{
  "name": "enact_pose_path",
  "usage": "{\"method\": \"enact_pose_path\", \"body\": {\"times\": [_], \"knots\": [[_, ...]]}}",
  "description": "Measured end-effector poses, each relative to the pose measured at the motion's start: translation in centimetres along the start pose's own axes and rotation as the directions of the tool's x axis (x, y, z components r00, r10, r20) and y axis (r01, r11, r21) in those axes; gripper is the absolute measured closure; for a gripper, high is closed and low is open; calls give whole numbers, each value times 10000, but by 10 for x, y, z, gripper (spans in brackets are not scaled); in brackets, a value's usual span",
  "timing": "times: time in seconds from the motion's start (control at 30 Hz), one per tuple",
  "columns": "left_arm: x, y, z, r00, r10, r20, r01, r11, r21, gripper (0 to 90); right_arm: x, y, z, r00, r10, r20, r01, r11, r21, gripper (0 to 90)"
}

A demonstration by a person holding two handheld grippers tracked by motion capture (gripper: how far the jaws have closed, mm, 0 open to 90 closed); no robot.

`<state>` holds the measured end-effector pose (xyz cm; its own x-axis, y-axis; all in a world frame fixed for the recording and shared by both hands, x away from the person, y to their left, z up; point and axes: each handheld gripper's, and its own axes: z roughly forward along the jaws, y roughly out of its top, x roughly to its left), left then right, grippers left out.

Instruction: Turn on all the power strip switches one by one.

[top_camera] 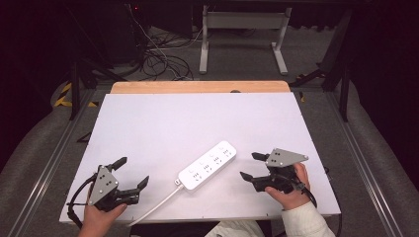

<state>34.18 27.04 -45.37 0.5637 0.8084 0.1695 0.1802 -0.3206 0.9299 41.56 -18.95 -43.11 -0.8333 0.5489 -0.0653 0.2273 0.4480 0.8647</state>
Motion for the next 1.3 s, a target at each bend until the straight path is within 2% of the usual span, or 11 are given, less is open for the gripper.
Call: {"method": "enact_pose_path", "body": {"times": [0.07,0.27,0.37,0.73,0.77,0.93,1.0,1.07,1.13,1.17,1.3], "knots": [[0,0,0,10000,44,-15,-44,10000,7,118,0,2,0,10000,-46,7,46,10000,-29,266],[0,0,0,9998,163,-59,-163,9999,25,118,-4,13,1,9983,242,-533,-244,9997,-18,341],[-1,0,1,9999,114,-30,-114,9999,43,118,-3,20,3,9988,111,-469,-103,9998,174,342],[-1,0,1,9997,226,-39,-226,9997,63,118,-3,35,8,9990,-7,-436,11,10000,85,355],[-1,0,1,9997,229,-44,-229,9997,63,118,-4,37,9,9992,22,-404,-21,10000,28,412],[-2,0,2,9997,232,-8,-232,9997,93,118,-5,41,9,9991,32,-434,-35,10000,-70,476],[-2,0,2,9996,275,-29,-275,9996,84,118,-3,45,12,9991,-52,-429,57,9999,106,577],[-2,0,2,9996,274,-27,-274,9996,94,118,-1,48,15,9986,-203,-482,219,9992,348,735],[-2,0,2,9996,266,-37,-266,9996,92,118,0,50,17,9985,-311,-448,331,9985,443,777],[-2,0,2,9996,283,-33,-283,9996,91,118,2,54,20,9986,-395,-347,412,9979,500,867],[-2,0,2,9995,315,-47,-315,9995,86,118,1,60,29,9995,-216,-213,231,9973,698,900]]}}
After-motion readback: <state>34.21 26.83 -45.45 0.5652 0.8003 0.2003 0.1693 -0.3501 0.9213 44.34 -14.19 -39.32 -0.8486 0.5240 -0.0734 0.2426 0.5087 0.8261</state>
